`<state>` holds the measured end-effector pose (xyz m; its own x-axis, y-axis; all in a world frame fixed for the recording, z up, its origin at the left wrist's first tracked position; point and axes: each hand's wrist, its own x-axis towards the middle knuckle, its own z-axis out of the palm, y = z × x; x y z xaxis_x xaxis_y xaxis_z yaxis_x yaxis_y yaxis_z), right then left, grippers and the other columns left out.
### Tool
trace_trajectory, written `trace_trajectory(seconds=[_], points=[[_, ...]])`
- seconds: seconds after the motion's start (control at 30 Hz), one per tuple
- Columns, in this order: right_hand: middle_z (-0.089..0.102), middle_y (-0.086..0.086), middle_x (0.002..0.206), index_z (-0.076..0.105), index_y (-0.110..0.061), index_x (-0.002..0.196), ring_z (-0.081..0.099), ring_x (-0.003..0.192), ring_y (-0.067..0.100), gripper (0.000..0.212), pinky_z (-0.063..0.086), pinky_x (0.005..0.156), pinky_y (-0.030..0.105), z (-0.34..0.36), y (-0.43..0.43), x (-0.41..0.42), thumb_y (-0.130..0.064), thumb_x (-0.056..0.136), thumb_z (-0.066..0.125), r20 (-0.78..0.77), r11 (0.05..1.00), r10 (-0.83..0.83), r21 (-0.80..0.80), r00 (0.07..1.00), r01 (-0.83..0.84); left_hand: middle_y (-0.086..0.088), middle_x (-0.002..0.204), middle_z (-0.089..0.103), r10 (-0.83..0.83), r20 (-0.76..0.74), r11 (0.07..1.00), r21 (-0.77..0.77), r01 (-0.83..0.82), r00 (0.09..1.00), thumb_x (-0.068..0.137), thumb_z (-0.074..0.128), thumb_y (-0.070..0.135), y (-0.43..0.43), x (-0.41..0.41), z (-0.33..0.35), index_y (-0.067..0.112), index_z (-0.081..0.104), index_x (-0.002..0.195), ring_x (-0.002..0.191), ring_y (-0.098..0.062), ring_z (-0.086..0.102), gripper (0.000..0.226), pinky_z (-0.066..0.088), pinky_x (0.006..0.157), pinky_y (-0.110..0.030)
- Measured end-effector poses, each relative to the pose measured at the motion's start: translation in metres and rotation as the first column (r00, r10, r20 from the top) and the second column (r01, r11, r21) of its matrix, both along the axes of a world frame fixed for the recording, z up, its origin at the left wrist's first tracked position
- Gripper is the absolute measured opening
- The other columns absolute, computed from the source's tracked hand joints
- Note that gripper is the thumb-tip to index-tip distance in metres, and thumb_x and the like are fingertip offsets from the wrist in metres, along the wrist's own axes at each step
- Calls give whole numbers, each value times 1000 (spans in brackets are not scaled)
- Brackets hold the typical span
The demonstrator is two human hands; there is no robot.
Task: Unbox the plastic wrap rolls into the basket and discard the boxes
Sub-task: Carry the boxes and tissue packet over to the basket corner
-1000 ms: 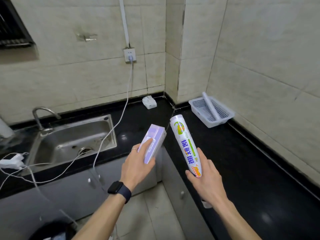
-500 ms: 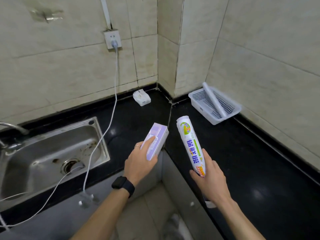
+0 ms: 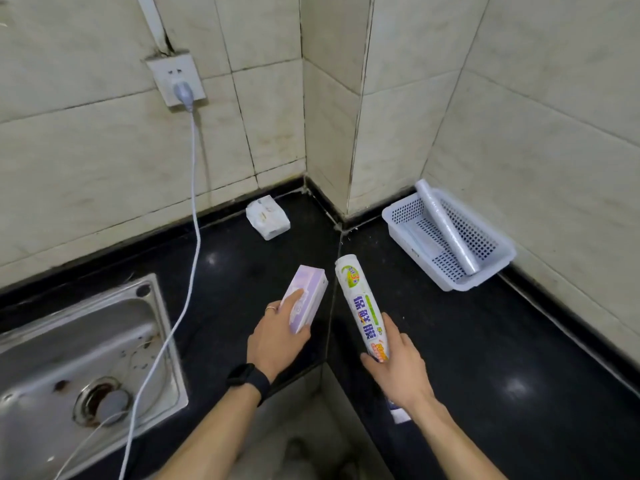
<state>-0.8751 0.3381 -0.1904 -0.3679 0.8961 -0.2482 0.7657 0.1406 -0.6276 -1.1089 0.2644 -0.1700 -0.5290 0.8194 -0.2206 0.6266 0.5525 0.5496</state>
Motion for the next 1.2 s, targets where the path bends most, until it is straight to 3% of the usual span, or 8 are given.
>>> trace_trajectory(seconds=[0.23,0.4,0.5,0.6,0.7,0.8,0.97,1.2], points=[[43,-1,118,2,-41,154,60,98,24,90,53,86,36,-47,41,-43,-46,88,63,148,992,-30,-121,988,48,3,145,38,-100,74,974,-194,113,992,84,57,44,68,-33,-53,53,25,145,117,-27,56,70,48,89,-39],[43,2,126,2,-37,155,58,102,19,92,52,84,32,-68,86,-82,-44,89,66,168,973,-141,-157,976,168,1,145,36,-138,87,973,-173,151,987,87,57,43,129,-53,-73,50,19,147,120,-25,52,71,49,90,-41],[46,7,128,9,-29,155,58,106,25,91,50,88,37,-77,113,-107,-40,88,69,144,959,-228,-135,963,247,0,144,36,-147,64,976,-155,156,987,88,56,43,159,-59,-84,50,18,147,119,-25,51,70,49,87,-41],[48,6,124,15,-30,154,56,99,22,89,46,81,32,-86,136,-127,-38,85,71,113,948,-286,-108,951,298,-1,141,39,-164,77,977,-124,172,984,86,58,41,185,-61,-92,50,18,143,116,-26,52,70,50,83,-41],[47,3,119,16,-33,152,51,90,16,88,48,78,31,-92,156,-141,-36,83,72,105,943,-311,-87,945,320,-3,140,39,-190,53,976,-101,194,980,86,58,40,208,-64,-100,49,18,144,114,-27,53,71,52,81,-42],[51,9,120,18,-26,153,53,100,25,89,50,87,39,-99,168,-145,-37,83,72,155,945,-311,-53,938,322,-4,141,39,-197,6,974,-110,196,980,86,59,39,222,-67,-107,48,17,144,112,-29,53,72,55,80,-45],[51,10,120,17,-20,154,49,103,28,89,42,90,37,-111,167,-145,-43,84,67,254,961,-271,16,928,277,-5,141,40,-252,-108,964,-114,239,962,86,60,43,223,-66,-119,44,16,147,110,-29,52,75,55,80,-42],[39,8,121,11,-27,153,40,103,24,90,47,85,38,-112,163,-147,-47,83,63,275,953,-300,45,913,300,-5,141,37,-287,-101,952,-140,272,952,86,57,46,225,-69,-121,43,12,146,114,-27,47,75,54,83,-39]])
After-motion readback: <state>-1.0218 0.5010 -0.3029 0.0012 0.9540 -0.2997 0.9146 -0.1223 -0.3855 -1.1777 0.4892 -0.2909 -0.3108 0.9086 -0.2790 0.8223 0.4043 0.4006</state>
